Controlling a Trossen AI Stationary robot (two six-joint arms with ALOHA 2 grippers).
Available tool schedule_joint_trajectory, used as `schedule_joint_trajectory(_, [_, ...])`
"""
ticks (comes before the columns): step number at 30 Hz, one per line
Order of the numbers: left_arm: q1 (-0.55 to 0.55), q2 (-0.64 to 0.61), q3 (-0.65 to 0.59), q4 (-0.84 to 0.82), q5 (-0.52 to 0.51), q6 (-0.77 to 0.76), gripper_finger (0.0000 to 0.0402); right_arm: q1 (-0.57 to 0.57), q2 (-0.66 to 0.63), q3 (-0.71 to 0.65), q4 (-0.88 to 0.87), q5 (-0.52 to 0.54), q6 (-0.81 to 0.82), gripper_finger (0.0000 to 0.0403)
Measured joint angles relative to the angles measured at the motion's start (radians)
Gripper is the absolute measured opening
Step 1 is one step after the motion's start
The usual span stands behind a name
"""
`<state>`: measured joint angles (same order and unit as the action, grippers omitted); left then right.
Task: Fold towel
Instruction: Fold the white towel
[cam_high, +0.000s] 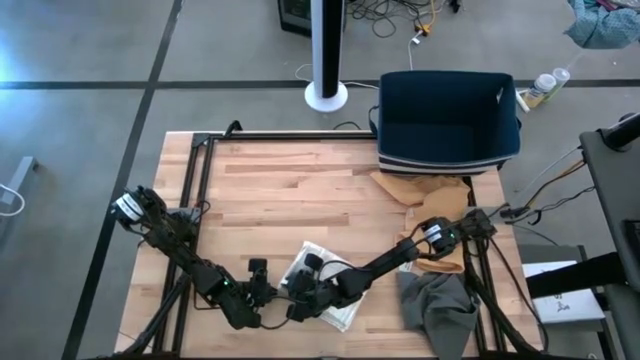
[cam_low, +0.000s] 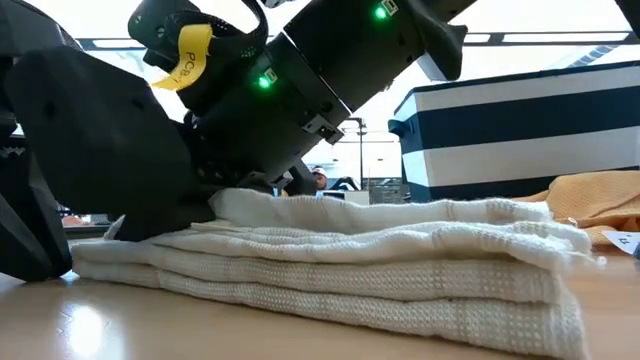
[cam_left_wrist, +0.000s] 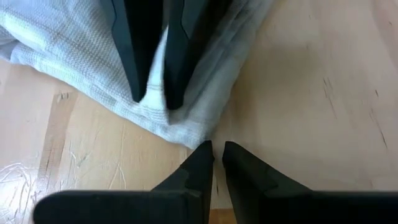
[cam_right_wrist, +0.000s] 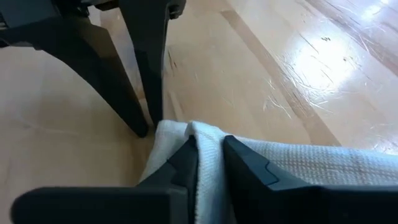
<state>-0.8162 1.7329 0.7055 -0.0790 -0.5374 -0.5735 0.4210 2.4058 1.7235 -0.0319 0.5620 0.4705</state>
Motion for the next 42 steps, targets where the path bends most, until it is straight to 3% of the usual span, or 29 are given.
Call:
schedule_joint_trajectory(4, [0.000,0.000,0.000,0.000,-0.003,0.000,0.0037,0.000,0.000,0.003,0.001,-0.020,0.007,0.0056])
schedule_joint_trajectory(28, [0.000,0.000,-0.001,0.008,-0.006,-0.012,0.0037,0.007,-0.016,-0.006,-0.019,-0.022,0.000,0.0133])
schedule_joint_trajectory(36, [-0.014,-0.038,0.015,-0.006,0.052,-0.037,0.0037,0.032,-0.016,-0.003,-0.014,-0.020,-0.152,0.0133])
schedule_joint_trajectory(42, [-0.015,-0.044,0.031,0.052,0.062,-0.038,0.0037,0.031,-0.018,-0.045,-0.006,-0.012,-0.159,0.0114])
